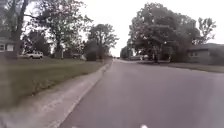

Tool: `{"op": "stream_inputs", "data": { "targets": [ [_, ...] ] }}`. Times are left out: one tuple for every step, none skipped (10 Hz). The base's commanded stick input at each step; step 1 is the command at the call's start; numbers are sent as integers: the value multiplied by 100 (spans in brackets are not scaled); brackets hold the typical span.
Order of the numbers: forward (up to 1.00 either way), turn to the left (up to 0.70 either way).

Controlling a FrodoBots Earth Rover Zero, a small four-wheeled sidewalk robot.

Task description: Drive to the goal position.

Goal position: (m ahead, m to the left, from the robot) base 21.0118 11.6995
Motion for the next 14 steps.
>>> {"op": "stream_inputs", "data": {
  "targets": [
    [100, 0],
    [100, 0],
    [100, 0],
    [100, 0],
    [100, 0],
    [100, 0],
    [100, 0],
    [100, 0],
    [100, 0],
    [100, 0],
    [100, -2],
    [100, -11],
    [100, -21],
    [100, -35]
  ]
}}
